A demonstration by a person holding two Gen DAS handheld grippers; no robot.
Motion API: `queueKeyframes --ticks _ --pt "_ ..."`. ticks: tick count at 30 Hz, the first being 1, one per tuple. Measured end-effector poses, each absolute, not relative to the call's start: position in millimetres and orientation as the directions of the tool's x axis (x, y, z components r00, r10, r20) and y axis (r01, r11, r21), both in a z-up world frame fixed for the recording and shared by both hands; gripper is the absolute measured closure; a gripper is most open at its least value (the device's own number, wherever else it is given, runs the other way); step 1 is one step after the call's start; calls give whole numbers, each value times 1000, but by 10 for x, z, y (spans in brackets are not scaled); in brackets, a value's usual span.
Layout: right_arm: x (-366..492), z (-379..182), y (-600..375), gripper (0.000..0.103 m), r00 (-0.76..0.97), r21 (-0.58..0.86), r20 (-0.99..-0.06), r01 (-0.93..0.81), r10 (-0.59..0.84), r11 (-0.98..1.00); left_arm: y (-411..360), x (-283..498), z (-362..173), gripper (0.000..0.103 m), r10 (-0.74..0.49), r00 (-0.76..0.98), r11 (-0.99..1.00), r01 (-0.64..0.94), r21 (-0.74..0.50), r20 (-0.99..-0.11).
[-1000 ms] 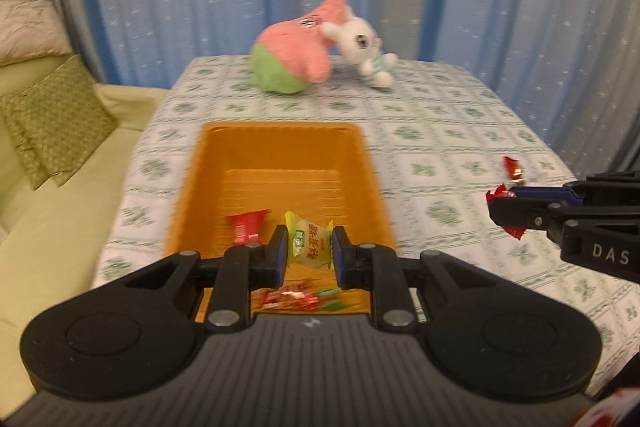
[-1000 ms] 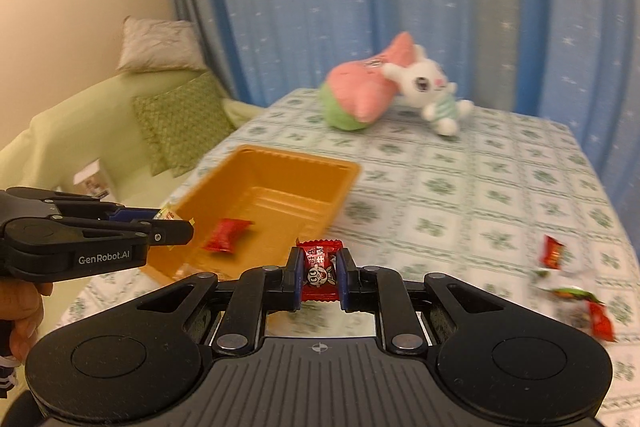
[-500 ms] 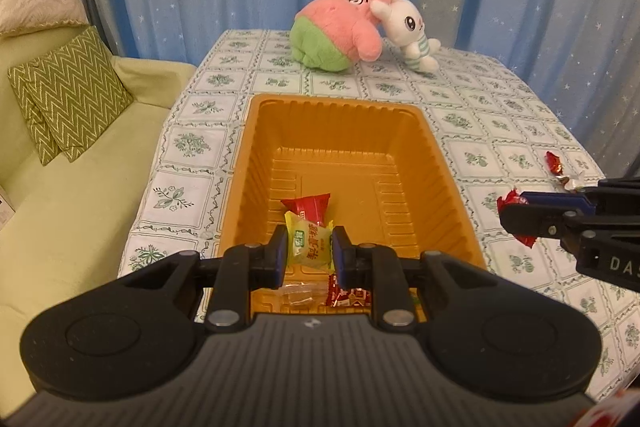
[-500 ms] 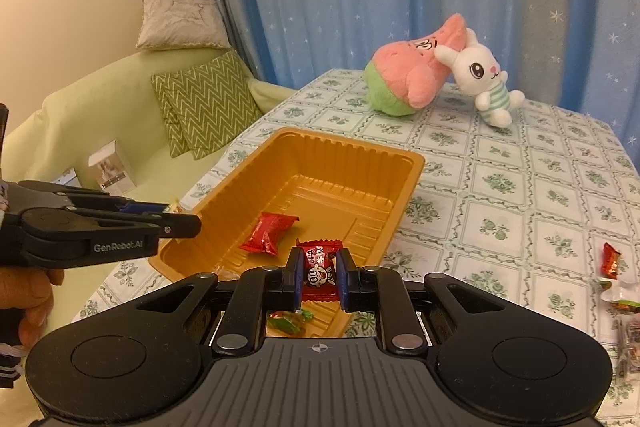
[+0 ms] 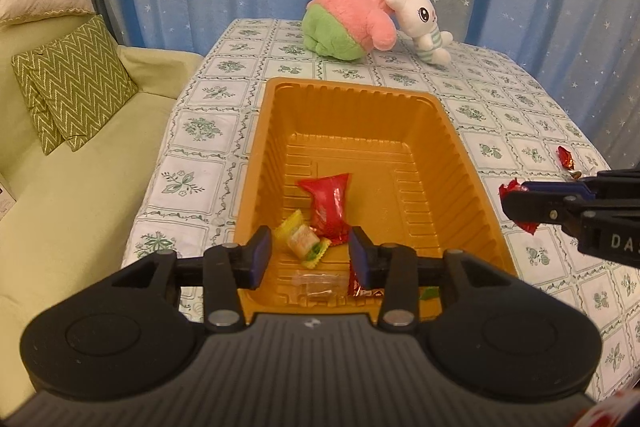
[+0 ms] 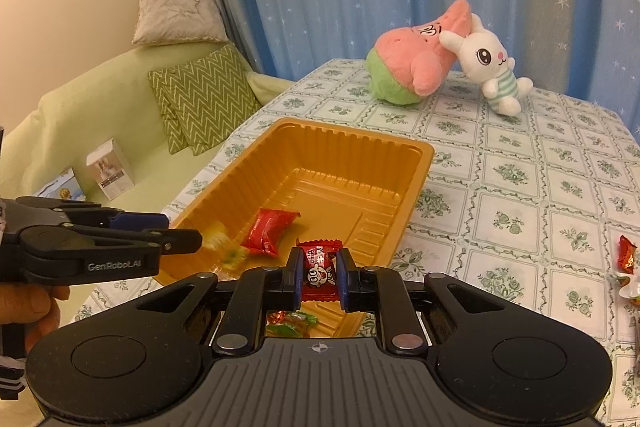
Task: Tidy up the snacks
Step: 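Open the left gripper to drop the yellow candy while the right gripper releases the red candy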
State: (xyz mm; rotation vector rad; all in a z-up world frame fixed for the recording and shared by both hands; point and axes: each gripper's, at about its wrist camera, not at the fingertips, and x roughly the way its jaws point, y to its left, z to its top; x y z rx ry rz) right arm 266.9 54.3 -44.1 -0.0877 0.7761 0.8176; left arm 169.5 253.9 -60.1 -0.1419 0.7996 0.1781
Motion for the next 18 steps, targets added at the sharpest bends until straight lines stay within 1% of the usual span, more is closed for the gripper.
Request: queueKeyframes --ticks 6,11,13,14,15,17,18 --pt "2675 -435 597 86 426 224 -649 -685 631 693 2572 1620 -560 63 117 690 973 -224 -56 -714" --pt "2695 -419 636 86 428 259 -619 -681 659 685 2589 1575 -542 56 130 695 971 -235 -52 -708" --pt "2726 -410 639 85 424 283 -607 -675 672 681 2588 1559 -532 55 135 695 970 -238 -49 -707" --pt "2746 -415 630 81 423 294 -607 -667 672 685 2585 1552 -527 54 137 694 970 -239 -47 -706" --pt "2761 -418 614 66 425 302 -609 -657 670 691 2581 1540 -521 53 140 695 970 -240 -44 -706" --pt "2771 -404 551 47 436 319 -600 -639 671 700 2560 1518 -511 50 145 695 970 -241 -38 -704" --pt "2766 -395 510 47 444 324 -594 -632 671 704 2550 1507 -504 50 147 696 970 -242 -37 -703"
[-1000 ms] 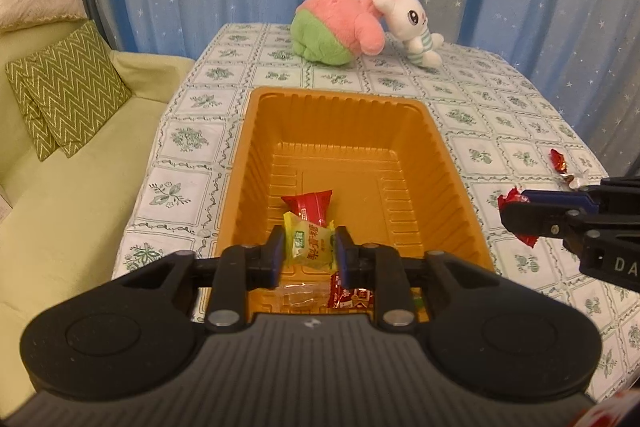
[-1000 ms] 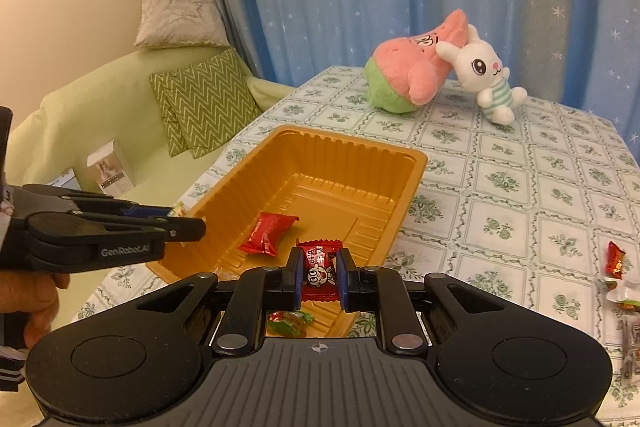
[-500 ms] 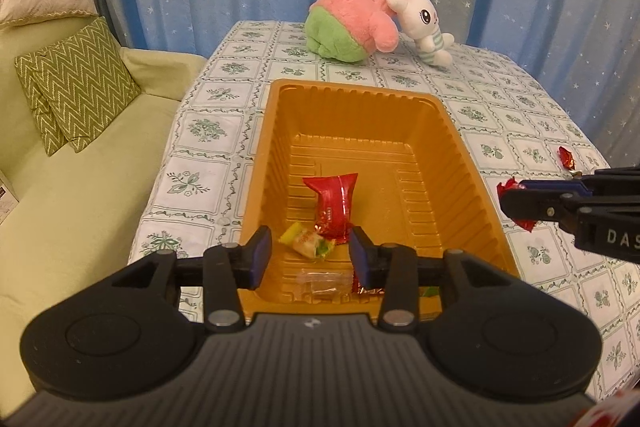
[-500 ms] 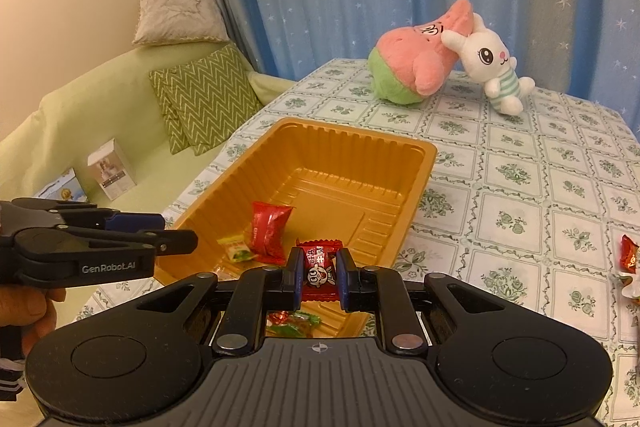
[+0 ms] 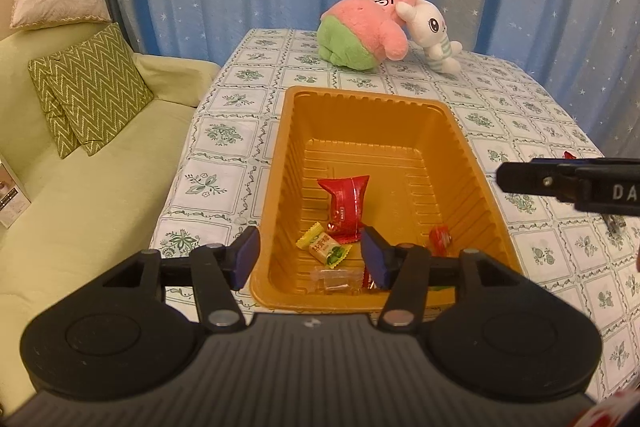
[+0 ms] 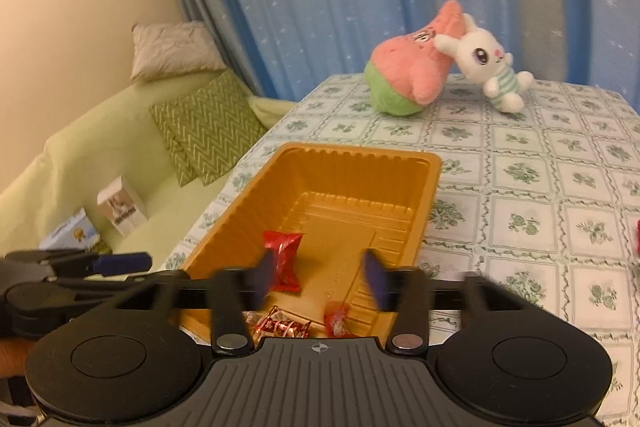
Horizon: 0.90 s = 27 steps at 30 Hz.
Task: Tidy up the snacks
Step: 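Open the left gripper to drop the yellow candy while the right gripper releases the red candy, then move both grippers away from the tray back toward the candy pile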
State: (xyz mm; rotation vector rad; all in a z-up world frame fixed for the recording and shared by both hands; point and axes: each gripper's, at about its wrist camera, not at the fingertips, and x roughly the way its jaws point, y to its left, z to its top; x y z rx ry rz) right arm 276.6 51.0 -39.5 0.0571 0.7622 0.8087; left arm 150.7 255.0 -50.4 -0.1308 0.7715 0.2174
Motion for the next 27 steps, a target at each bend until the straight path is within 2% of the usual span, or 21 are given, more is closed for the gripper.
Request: queueKeyframes --ticks 8,27 --pt "2651 -298 123 47 482 333 -618 -555 622 762 2379 1351 -395 36 142 713 964 -258 -69 -687" --pt "2042 -68 -888 47 580 276 -661 -401 475 873 1608 931 -82 20 97 743 972 -213 -97 -663"
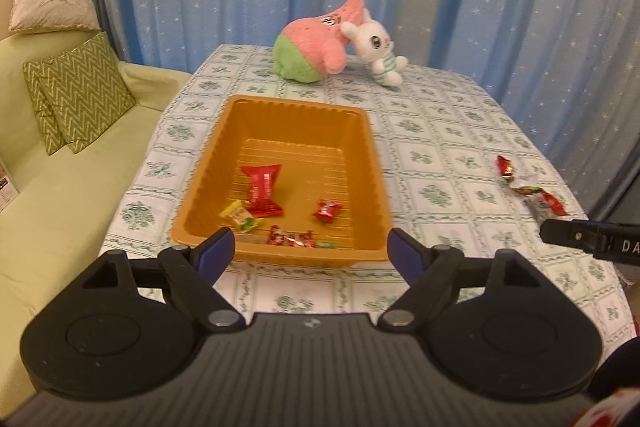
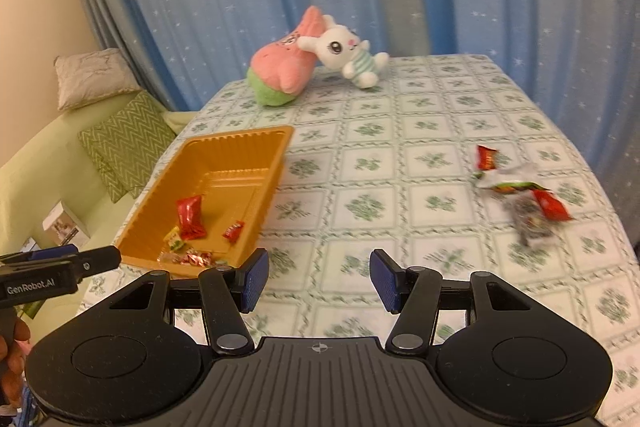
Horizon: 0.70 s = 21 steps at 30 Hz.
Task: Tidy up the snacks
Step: 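Move both grippers away from the tray back toward the candy pile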
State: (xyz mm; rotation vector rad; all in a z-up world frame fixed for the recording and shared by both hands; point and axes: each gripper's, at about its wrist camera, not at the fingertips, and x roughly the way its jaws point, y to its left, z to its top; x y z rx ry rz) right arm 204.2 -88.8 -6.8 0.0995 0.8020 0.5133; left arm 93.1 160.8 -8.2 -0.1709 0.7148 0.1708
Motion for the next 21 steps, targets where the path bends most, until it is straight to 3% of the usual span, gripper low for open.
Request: queueKeyframes --ticks 21 --pt "1877 -30 -1895 47 654 251 -673 -236 345 939 704 1126 -13 18 -25 750 988 -83 -131 -661"
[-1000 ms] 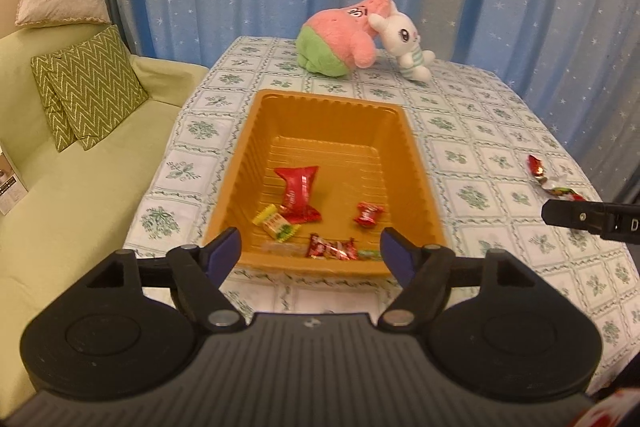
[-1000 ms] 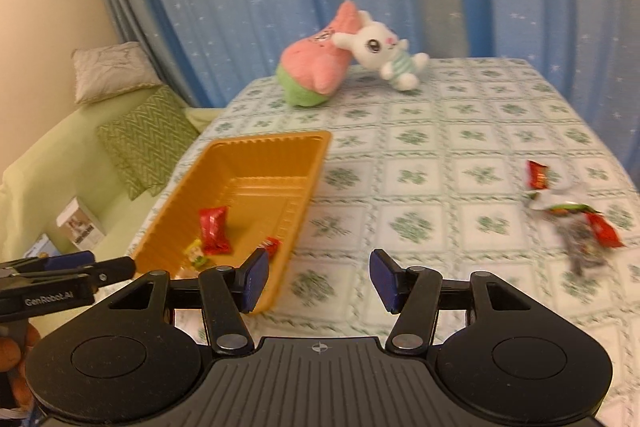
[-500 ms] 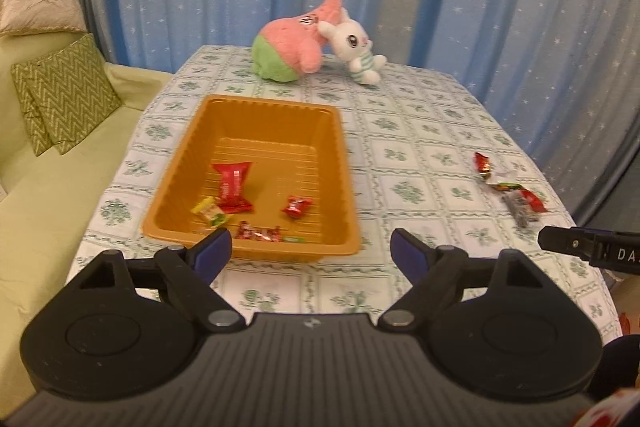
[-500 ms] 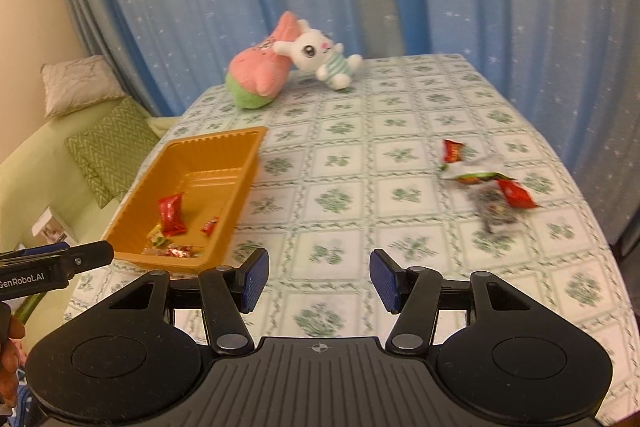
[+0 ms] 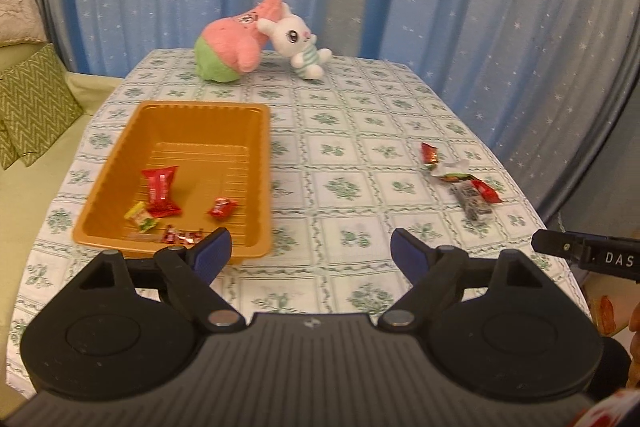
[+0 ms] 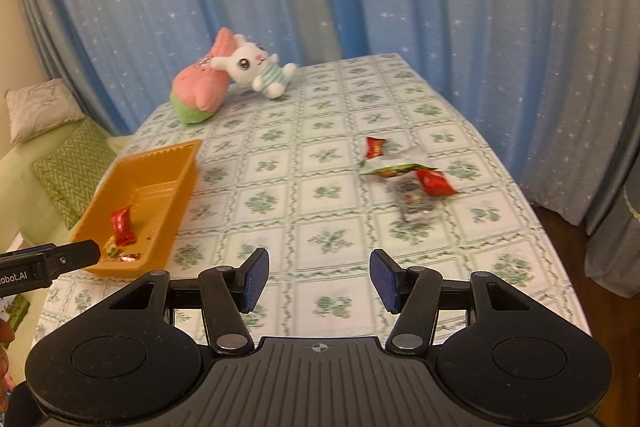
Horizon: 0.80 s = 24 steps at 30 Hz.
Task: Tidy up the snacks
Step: 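Move both grippers away from the tray back toward the candy pile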
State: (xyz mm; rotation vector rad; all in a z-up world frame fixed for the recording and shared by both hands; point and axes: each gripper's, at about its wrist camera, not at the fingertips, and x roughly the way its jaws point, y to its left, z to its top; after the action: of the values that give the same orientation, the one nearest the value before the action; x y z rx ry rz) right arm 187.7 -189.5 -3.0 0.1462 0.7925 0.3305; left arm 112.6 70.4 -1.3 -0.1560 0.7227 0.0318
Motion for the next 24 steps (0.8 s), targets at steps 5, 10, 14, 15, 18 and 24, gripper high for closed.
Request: queueKeyframes --ticks 5,10,14,15,18,24 --pt "1906 -38 -2095 47 667 246 -675 -201 317 948 539 1232 -31 18 -49 747 989 -58 -139 -663" --pt "1958 -59 -2283 47 674 250 -679 -162 292 955 374 1347 -55 18 -74 745 989 -31 -146 -662" --pt "2018 -88 -2436 47 680 249 -680 -136 273 959 239 1459 -93 18 -96 738 988 -8 -152 -668" --pt "2035 -99 -2476 47 682 248 -680 -130 268 960 206 1494 -108 18 -101 736 988 -3 -152 -669" --pt "2122 -143 -2585 47 685 241 -684 -113 251 964 113 1603 -151 18 -111 730 988 9 -153 -674" --pt "2356 -267 -2752 47 685 227 -689 -107 237 968 -68 1875 -297 18 -127 714 988 29 -152 -688"
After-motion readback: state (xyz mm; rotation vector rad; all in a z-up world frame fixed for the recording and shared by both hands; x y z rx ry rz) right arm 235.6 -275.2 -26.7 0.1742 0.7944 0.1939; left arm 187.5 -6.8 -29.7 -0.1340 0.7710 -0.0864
